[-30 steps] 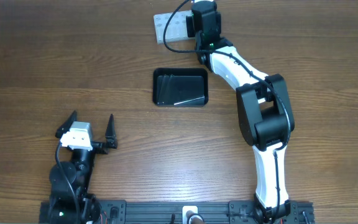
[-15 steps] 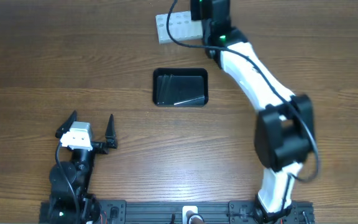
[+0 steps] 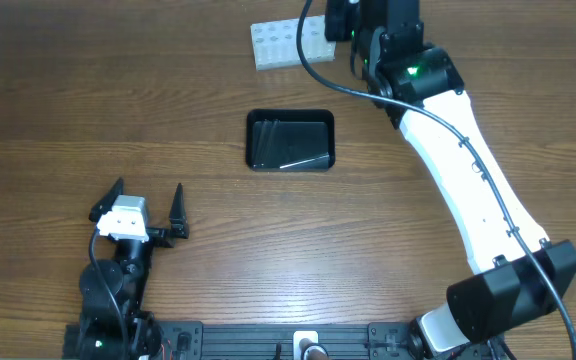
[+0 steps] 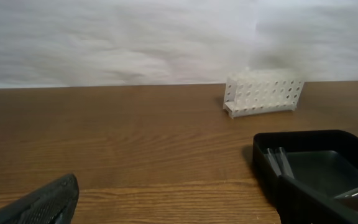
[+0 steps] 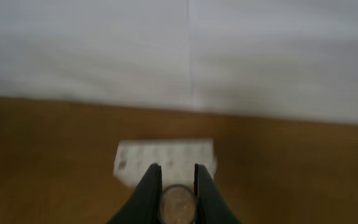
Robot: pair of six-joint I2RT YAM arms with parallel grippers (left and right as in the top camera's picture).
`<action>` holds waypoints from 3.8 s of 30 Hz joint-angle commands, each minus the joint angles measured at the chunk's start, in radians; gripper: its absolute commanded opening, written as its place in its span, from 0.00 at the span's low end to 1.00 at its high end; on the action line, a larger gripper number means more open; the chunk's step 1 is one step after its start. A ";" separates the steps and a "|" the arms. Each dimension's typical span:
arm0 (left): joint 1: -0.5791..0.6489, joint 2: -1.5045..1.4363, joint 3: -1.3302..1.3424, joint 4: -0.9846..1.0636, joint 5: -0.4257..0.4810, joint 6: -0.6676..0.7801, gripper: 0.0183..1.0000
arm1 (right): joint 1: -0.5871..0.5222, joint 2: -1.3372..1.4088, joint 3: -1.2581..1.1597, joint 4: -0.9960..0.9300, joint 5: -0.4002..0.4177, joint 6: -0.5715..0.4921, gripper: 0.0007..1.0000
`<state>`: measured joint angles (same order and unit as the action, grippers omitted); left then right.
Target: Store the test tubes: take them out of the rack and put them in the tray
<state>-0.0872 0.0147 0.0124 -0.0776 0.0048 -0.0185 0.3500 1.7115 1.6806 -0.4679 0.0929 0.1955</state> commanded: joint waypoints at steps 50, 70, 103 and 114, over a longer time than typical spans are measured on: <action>0.005 -0.008 -0.006 0.002 0.013 0.011 1.00 | 0.000 0.021 -0.059 -0.296 -0.216 -0.004 0.49; 0.005 -0.008 -0.006 0.002 0.013 0.011 1.00 | -0.330 -0.812 -0.868 0.207 0.006 -0.261 0.99; 0.005 -0.008 -0.006 0.002 0.013 0.011 1.00 | -0.327 -1.706 -1.676 0.404 0.028 -0.201 0.99; 0.005 -0.008 -0.006 0.002 0.013 0.011 1.00 | -0.327 -1.706 -1.675 0.404 0.028 -0.201 0.99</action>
<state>-0.0872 0.0147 0.0124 -0.0780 0.0048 -0.0185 0.0200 0.0139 0.0109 -0.0608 0.1081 -0.0040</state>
